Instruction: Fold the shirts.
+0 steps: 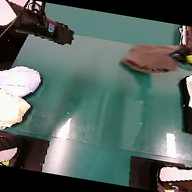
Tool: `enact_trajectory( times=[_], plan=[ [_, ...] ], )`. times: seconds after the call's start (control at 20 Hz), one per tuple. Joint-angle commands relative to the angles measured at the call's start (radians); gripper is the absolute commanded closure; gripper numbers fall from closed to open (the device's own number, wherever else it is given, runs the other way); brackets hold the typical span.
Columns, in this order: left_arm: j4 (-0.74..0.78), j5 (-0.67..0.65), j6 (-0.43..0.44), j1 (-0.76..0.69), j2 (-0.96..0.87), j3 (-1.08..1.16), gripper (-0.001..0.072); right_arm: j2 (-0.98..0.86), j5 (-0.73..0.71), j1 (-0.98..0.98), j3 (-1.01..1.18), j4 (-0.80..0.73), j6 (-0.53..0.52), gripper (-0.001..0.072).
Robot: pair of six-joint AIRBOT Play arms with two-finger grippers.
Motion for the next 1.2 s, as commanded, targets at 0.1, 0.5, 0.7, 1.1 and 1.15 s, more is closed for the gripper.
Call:
enact_trajectory(
  times=[0.1, 0.5, 0.7, 1.1, 1.15],
  plan=[
    [-0.023, 0.048, -0.021, -0.032, 0.0, 0.0, 0.0683, 0.03, -0.011, -0.333, 0.001, -0.024, 0.035, 0.0696],
    [-0.026, 0.055, -0.046, -0.032, 0.0, 0.0, 0.0683, 0.031, -0.077, -0.444, 0.082, 0.103, 0.033, 0.0696],
    [-0.026, 0.054, -0.045, -0.032, 0.0, 0.0, 0.0683, 0.032, 0.037, -0.445, 0.237, 0.068, 0.035, 0.0696],
    [-0.026, 0.036, -0.042, -0.032, 0.0, 0.0, 0.0683, 0.146, 0.217, -0.474, 0.192, -0.19, 0.122, 0.0696],
    [-0.025, 0.035, -0.042, -0.032, 0.0, 0.0, 0.0683, 0.18, 0.219, -0.489, 0.145, -0.218, 0.128, 0.0696]
  ],
)
